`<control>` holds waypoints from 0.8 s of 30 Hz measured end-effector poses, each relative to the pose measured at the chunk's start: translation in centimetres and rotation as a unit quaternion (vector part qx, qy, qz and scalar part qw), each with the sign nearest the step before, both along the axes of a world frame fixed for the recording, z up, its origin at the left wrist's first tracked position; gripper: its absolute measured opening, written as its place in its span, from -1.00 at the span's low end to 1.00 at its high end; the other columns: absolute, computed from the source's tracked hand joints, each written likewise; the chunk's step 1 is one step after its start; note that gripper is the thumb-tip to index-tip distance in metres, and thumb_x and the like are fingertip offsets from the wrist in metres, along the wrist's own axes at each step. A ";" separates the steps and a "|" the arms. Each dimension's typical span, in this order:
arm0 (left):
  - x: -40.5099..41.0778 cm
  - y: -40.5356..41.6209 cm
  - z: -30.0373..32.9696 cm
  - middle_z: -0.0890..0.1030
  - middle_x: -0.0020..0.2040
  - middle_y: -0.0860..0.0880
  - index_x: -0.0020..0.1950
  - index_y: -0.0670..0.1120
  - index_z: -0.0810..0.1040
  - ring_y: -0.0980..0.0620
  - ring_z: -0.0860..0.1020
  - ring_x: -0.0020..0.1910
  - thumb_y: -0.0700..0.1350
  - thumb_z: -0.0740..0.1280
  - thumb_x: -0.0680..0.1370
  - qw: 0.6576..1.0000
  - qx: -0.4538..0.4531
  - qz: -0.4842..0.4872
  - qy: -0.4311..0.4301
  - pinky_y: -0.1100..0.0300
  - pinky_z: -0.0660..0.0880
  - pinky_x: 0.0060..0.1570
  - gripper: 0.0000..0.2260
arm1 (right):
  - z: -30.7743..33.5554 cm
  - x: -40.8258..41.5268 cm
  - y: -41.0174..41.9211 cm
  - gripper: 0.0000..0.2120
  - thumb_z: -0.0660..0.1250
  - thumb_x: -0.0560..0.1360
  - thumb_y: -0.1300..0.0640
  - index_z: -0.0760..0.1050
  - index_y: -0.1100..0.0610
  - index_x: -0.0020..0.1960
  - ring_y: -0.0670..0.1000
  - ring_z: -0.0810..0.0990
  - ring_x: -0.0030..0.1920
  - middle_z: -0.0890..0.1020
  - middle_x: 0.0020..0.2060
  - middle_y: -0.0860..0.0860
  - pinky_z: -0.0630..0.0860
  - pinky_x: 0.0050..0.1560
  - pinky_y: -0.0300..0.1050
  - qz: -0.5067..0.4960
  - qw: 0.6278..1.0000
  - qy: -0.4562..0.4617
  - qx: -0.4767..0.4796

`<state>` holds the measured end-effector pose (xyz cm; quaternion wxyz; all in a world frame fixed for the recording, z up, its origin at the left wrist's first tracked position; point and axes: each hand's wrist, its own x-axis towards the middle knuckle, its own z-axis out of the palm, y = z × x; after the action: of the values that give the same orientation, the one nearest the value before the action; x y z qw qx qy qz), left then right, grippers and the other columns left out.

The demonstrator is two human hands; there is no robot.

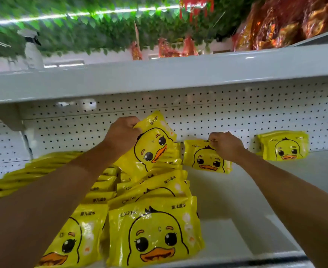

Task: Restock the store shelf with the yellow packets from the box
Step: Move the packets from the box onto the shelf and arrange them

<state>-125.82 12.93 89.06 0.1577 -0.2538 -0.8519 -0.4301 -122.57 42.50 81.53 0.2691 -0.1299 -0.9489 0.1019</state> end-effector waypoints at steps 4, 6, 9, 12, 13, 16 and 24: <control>-1.5 1.1 0.4 0.40 -0.44 -0.02 -0.23 -0.08 0.49 0.19 0.29 -0.69 -0.28 0.22 0.54 1.000 -0.005 0.004 0.007 0.36 0.21 -0.62 -0.82 | -0.5 -3.4 1.0 -0.77 0.08 0.60 0.17 0.51 0.09 0.09 0.12 0.52 -0.08 0.63 -0.05 0.10 0.30 -0.08 -0.10 0.022 0.999 -0.013 0.047; -1.9 1.6 0.5 0.41 -0.43 -0.02 -0.26 -0.05 0.47 0.21 0.31 -0.69 -0.29 0.22 0.54 1.000 -0.004 0.000 0.017 0.41 0.20 -0.65 -0.78 | -0.6 -4.7 1.2 -0.76 0.06 0.60 0.16 0.48 0.07 0.11 0.11 0.54 0.00 0.63 -0.03 0.07 0.27 0.09 -0.05 0.021 0.995 -0.024 0.092; -2.4 2.3 0.6 0.45 -0.37 -0.03 -0.23 -0.05 0.48 0.22 0.32 -0.69 -0.28 0.21 0.54 1.000 -0.011 -0.003 0.026 0.44 0.17 -0.67 -0.79 | -0.9 -6.2 1.5 -0.79 0.07 0.59 0.20 0.45 0.11 0.12 0.08 0.52 0.06 0.57 0.04 0.05 0.27 0.13 -0.02 0.025 0.992 -0.018 0.119; -2.9 3.3 0.5 0.49 -0.34 -0.04 -0.26 -0.01 0.47 0.21 0.37 -0.58 -0.28 0.22 0.54 0.999 -0.008 -0.012 0.033 0.43 0.22 -0.61 -0.76 | -1.4 -6.8 1.9 -0.77 0.14 0.53 0.29 0.40 0.15 0.16 0.10 0.47 0.16 0.50 0.17 0.08 0.30 0.15 -0.01 0.020 0.989 0.002 0.144; -3.0 3.7 0.4 0.52 -0.30 -0.07 -0.25 -0.02 0.48 0.17 0.41 -0.49 -0.28 0.22 0.54 0.999 -0.013 -0.017 0.039 0.41 0.27 -0.55 -0.77 | -1.5 -6.7 1.9 -0.69 0.17 0.50 0.32 0.37 0.15 0.23 0.12 0.43 0.22 0.46 0.23 0.10 0.31 0.19 -0.01 0.016 0.988 0.000 0.151; -3.2 5.6 0.3 0.58 -0.17 -0.15 -0.18 -0.07 0.53 -0.03 0.50 -0.24 -0.29 0.23 0.53 0.997 -0.028 -0.039 0.054 0.28 0.35 -0.29 -0.83 | -1.4 -5.7 2.4 -0.38 0.26 0.39 0.40 0.23 0.15 0.41 0.14 0.33 0.32 0.36 0.32 0.14 0.31 0.25 -0.01 -0.003 0.988 0.007 0.154; -3.2 13.7 -0.2 0.62 -0.05 -0.15 0.02 -0.22 0.59 -0.13 0.56 -0.05 -0.31 0.23 0.53 0.988 -0.074 -0.105 0.086 0.26 0.31 -0.27 -0.84 | -1.7 0.6 6.4 -0.54 0.33 0.48 0.09 0.29 0.11 0.33 0.10 0.35 0.30 0.36 0.28 0.09 0.36 0.21 0.01 -0.060 0.992 -0.062 0.090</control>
<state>-129.02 26.67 88.85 0.1648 -0.3887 -0.8334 -0.3567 -121.97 48.87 79.86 0.2262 -0.1677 -0.9595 -0.0080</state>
